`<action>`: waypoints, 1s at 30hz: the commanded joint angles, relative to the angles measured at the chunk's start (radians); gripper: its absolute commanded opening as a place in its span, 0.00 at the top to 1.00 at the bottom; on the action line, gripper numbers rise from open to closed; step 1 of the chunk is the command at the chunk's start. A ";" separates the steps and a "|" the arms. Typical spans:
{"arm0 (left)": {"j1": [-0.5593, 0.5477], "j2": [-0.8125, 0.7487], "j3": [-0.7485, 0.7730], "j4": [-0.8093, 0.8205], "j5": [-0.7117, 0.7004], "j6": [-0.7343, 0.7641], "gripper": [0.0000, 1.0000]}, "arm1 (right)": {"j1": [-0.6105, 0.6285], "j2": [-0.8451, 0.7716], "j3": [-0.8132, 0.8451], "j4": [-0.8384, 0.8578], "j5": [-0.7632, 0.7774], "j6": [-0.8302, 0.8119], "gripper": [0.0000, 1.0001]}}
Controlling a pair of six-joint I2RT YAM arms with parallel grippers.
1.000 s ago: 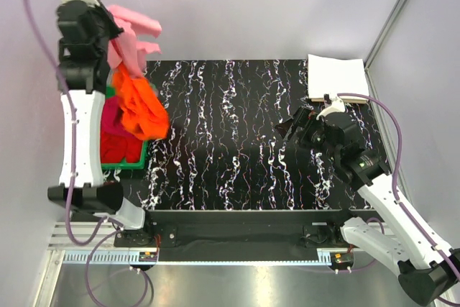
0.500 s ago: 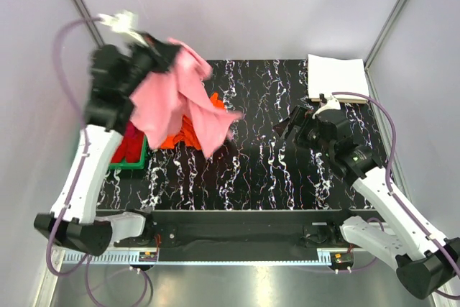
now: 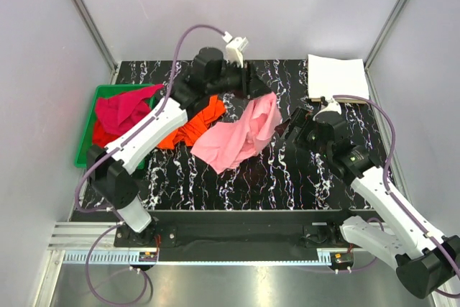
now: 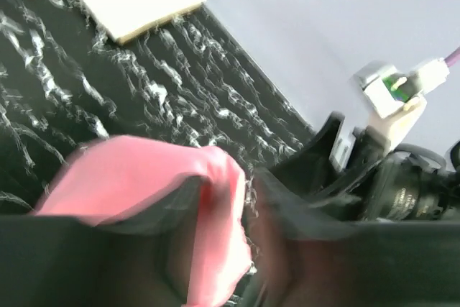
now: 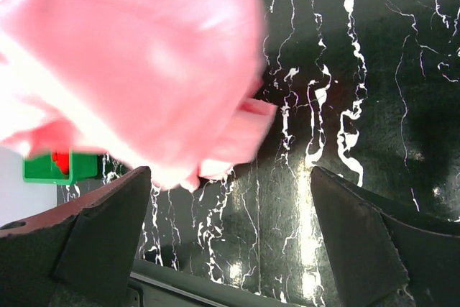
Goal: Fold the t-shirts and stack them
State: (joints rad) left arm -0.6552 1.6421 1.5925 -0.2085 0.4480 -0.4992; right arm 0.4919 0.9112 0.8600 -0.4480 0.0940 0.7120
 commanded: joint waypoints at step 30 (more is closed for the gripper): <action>0.353 0.444 -0.020 -0.450 -0.703 0.111 1.00 | 0.002 -0.098 0.008 0.006 0.058 -0.082 0.00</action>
State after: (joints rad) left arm -0.3046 2.0842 1.5574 -0.6300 -0.2443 -0.3859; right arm 0.4919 0.8200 0.8303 -0.4545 0.1154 0.6563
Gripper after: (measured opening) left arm 0.135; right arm 0.994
